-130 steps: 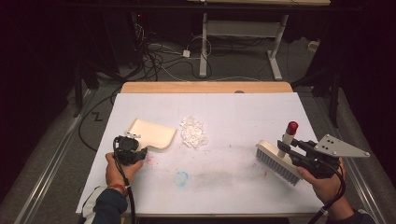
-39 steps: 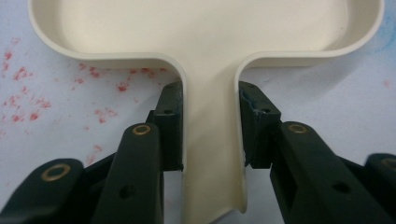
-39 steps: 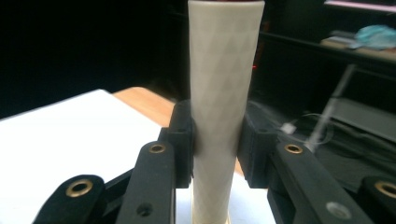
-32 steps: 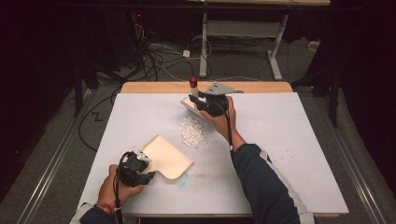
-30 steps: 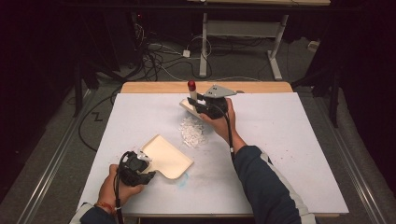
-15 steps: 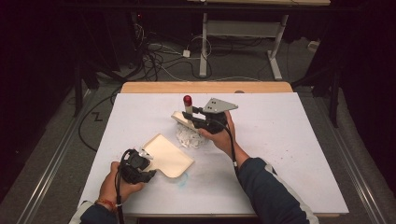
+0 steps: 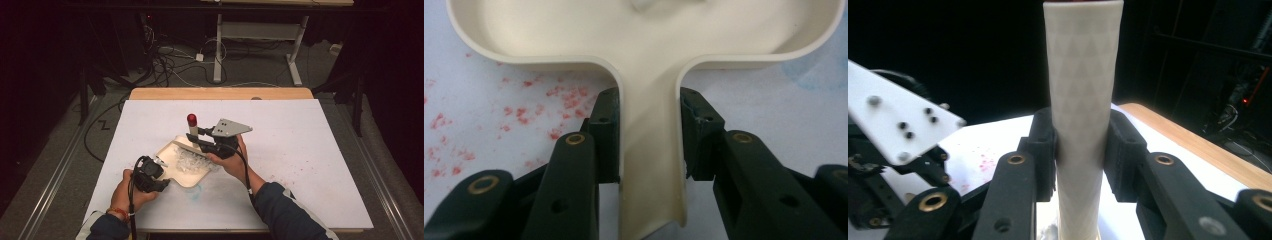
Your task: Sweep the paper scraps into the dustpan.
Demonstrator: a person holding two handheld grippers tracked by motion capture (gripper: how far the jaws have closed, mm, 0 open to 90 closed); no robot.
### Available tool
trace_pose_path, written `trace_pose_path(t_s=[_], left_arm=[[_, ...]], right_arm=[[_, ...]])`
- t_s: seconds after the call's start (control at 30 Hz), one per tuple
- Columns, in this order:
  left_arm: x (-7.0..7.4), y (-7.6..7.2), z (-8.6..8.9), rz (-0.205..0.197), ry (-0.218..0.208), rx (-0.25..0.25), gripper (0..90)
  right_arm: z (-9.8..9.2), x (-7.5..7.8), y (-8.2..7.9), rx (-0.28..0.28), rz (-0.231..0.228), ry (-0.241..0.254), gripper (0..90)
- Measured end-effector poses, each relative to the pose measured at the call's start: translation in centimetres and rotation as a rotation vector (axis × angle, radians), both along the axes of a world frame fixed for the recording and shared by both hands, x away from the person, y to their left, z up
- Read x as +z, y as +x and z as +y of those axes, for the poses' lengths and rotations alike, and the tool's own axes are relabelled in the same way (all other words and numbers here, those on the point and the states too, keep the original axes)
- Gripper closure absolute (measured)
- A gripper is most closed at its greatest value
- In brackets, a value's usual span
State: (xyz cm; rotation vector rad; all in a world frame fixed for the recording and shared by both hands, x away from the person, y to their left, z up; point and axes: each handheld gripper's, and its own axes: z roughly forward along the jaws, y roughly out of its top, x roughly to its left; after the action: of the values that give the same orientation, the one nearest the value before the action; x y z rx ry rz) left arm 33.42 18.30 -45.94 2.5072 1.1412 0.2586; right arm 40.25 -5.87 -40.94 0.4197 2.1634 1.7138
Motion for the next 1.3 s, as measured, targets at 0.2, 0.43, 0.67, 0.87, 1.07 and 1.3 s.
trace_pose_path(t_s=[0.2, 0.43, 0.67, 0.87, 1.07, 1.3], left_arm=[[0.0, -0.1, 0.0, -0.003, 0.0, -0.006, 63.4], [-0.1, -0.2, 0.1, -0.012, 0.0, -0.009, 63.4], [-0.1, -0.5, 0.1, -0.017, -0.005, 0.0, 63.3], [-0.1, -0.6, 0.1, -0.021, 0.0, 0.008, 63.3], [-0.2, -0.7, 0.0, -0.022, 0.0, 0.014, 63.3], [-0.1, -0.7, -0.1, -0.021, 0.005, 0.016, 63.3]], right_arm=[[1.1, 0.5, -0.6, 0.018, -0.027, -0.011, 70.2], [-0.2, 2.5, -0.5, -0.023, -0.073, 0.008, 70.2], [-3.4, 5.0, -1.7, -0.089, -0.086, -0.019, 70.2], [-8.0, 6.2, -4.4, -0.101, -0.038, -0.046, 70.2], [-11.0, 5.5, -7.2, -0.097, 0.037, -0.084, 70.2], [-10.5, 3.8, -7.5, -0.074, 0.096, -0.157, 70.2]])
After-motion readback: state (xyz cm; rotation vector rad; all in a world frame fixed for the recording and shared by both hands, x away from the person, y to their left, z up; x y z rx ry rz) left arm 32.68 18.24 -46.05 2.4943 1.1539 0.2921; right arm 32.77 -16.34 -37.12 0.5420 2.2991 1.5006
